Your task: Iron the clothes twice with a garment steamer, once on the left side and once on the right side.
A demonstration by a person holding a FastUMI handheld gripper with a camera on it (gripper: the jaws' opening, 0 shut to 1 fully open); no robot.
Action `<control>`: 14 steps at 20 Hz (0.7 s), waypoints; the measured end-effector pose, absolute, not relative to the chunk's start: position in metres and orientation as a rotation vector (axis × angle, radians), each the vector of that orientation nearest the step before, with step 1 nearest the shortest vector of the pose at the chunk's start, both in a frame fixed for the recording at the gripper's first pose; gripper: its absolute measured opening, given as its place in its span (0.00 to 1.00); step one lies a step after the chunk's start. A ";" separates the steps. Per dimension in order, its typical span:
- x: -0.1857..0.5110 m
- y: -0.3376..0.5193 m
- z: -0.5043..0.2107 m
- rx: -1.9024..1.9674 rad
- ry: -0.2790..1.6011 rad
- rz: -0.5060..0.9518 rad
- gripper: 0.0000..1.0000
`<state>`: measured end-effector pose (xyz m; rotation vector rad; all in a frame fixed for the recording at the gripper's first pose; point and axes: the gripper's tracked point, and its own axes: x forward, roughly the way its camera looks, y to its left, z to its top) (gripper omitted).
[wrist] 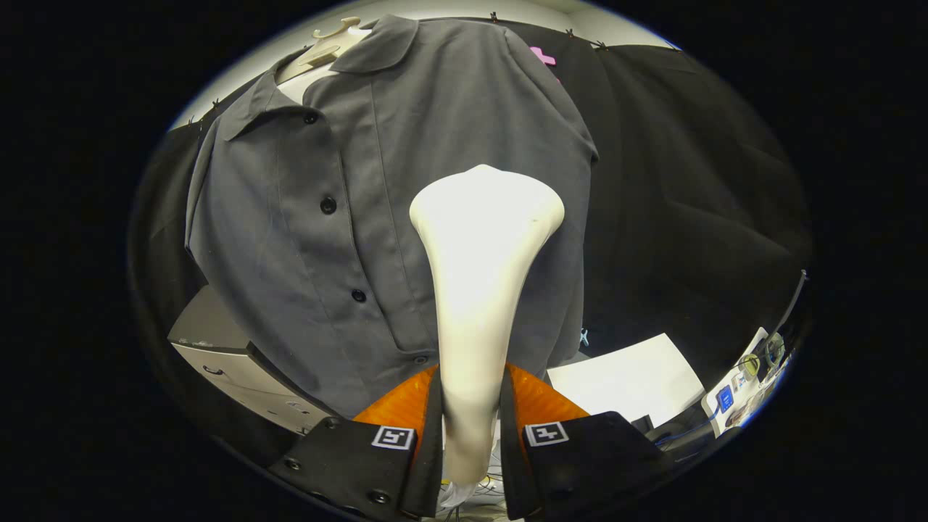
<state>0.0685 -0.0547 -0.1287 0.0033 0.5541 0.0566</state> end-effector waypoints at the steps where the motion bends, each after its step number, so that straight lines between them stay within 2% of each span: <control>1: 0.069 -0.056 -0.132 0.013 0.559 0.048 0.42; 14: 0.058 -0.065 -0.212 0.022 0.695 0.019 0.42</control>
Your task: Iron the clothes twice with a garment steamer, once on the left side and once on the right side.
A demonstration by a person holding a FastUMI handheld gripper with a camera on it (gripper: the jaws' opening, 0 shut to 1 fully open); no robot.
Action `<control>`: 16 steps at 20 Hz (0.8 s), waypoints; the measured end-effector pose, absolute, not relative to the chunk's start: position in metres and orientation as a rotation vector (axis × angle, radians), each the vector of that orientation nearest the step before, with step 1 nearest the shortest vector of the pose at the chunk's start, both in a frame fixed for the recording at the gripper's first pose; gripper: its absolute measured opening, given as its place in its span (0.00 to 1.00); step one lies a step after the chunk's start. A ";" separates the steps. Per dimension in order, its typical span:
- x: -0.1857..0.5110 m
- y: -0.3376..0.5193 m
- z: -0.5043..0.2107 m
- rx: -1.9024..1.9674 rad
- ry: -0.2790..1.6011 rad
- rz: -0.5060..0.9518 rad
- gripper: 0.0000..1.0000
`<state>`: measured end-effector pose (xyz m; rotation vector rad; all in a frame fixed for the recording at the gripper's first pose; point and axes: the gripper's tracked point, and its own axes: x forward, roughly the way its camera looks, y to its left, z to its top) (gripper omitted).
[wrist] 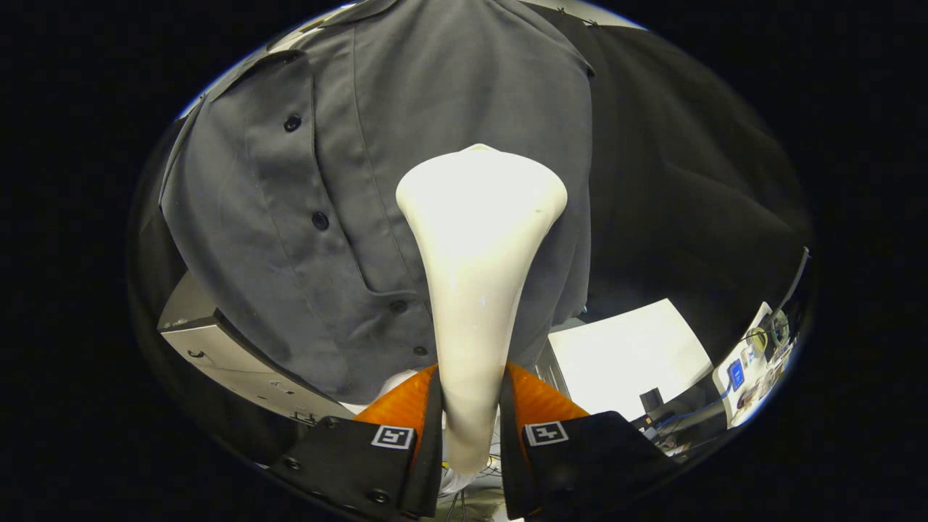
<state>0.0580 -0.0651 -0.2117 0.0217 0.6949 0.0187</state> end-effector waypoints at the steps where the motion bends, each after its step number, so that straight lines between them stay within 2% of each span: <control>1: 0.057 -0.067 -0.220 0.024 0.708 0.018 0.42; 16: 0.041 -0.079 -0.299 0.027 0.849 0.012 0.42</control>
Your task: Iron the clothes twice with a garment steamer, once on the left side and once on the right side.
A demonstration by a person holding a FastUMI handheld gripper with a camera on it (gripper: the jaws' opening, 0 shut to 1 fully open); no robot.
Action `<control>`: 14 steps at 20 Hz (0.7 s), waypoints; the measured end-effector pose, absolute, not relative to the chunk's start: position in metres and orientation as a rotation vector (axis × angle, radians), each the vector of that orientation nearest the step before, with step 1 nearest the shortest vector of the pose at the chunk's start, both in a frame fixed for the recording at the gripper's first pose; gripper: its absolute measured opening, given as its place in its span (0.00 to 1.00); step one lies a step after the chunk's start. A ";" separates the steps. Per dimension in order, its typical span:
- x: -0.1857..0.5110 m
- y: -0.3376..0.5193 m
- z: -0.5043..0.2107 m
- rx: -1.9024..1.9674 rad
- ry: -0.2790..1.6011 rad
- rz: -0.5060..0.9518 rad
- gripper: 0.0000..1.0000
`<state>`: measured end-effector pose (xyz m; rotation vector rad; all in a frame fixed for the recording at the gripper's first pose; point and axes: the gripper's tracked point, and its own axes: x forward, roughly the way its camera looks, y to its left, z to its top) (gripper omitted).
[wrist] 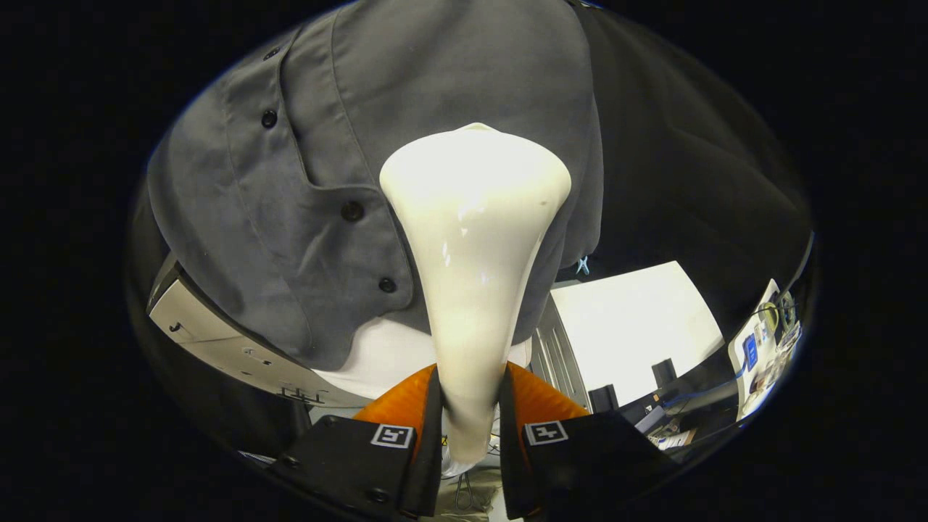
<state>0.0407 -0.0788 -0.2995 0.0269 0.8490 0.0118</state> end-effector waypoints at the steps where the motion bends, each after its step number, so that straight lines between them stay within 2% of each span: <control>1: 0.039 -0.080 -0.306 0.030 0.858 0.010 0.42; 14: 0.021 -0.090 -0.364 0.061 0.952 -0.006 0.42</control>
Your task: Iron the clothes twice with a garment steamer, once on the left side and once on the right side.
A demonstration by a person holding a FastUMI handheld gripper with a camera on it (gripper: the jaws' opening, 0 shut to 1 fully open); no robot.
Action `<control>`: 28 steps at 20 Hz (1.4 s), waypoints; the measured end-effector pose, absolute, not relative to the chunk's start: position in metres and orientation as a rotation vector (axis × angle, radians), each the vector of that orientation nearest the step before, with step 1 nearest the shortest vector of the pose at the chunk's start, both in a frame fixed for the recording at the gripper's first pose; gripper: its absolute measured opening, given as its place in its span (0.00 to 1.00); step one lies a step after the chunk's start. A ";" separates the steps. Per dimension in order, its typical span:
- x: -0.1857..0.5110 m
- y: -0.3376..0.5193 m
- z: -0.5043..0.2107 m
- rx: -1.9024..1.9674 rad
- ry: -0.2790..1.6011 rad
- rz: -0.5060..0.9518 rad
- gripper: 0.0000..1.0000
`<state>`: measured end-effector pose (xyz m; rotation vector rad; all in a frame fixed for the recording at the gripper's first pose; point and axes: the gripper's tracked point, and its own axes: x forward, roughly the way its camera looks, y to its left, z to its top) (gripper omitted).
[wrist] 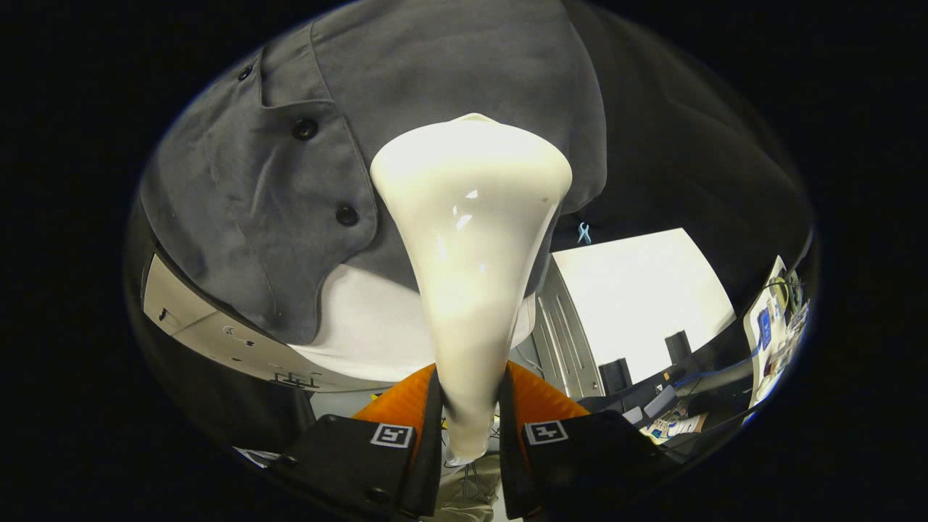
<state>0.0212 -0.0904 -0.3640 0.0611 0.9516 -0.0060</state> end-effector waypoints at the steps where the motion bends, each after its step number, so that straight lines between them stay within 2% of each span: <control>1: 0.020 -0.091 -0.368 0.064 0.959 -0.007 0.42; 18: -0.010 -0.100 -0.409 0.112 1.010 -0.028 0.42; 22: -0.021 -0.097 -0.387 0.112 0.979 -0.024 0.42; 28: -0.021 -0.076 -0.302 0.115 0.847 -0.012 0.42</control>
